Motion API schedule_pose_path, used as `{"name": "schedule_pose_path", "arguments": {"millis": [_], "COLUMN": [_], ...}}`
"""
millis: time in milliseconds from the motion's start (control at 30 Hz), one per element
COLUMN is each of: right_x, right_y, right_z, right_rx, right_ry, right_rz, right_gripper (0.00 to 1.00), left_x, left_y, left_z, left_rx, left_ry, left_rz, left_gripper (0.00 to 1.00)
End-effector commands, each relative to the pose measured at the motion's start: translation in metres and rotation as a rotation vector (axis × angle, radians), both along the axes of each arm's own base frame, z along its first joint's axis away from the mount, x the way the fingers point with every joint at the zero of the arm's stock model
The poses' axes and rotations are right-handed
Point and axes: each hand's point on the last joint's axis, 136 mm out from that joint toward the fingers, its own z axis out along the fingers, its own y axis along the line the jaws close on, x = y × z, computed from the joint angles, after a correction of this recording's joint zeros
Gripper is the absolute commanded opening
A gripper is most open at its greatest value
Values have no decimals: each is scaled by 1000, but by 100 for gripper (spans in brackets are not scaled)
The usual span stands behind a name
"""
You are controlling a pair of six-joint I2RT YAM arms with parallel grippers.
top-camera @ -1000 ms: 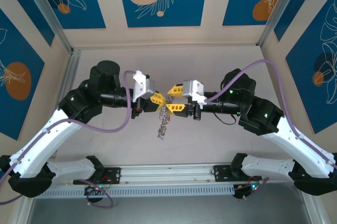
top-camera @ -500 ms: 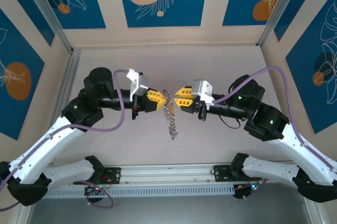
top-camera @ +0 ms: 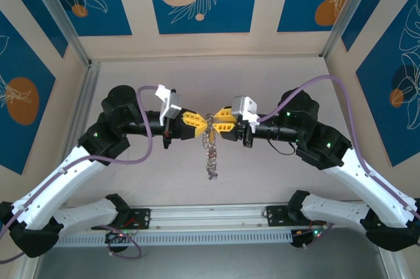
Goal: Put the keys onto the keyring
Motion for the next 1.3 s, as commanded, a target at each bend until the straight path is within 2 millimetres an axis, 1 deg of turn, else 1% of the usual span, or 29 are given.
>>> {"name": "schedule_pose_path", "arguments": {"millis": [0,333,467,667,767,867,1067,1267], "right_x": [-12,-6,-8,-8,-4,0,-1,0], "right_y": [0,-10,-7,2,5,8,10,15], "right_z": [7,19,21,19,15,9,7,-2], "right_rx": [29,97,120,124,109,95,91,67], "right_ry": [19,-4,8,35,46,58,67,89], "right_rz": [57,-6,16,55,51,42,57,75], "right_gripper": [23,23,23,23,22,21,21,20], "left_x": [-5,-5,-5,-6,-7,-8,-8,-10], "left_y": [5,6,6,6,6,7,6,7], "left_z": [20,21,21,21,21,23,23,30], "left_rx": [-67,-79,-79,-78,-75,-78,-81,-112], "left_ry": [-56,-37,-33,-28,-25,-29,-25,-26], "left_rz": [-19,-32,-36,-40,-46,-52,-59,-70], "left_gripper": [0,0,0,0,0,0,0,0]}}
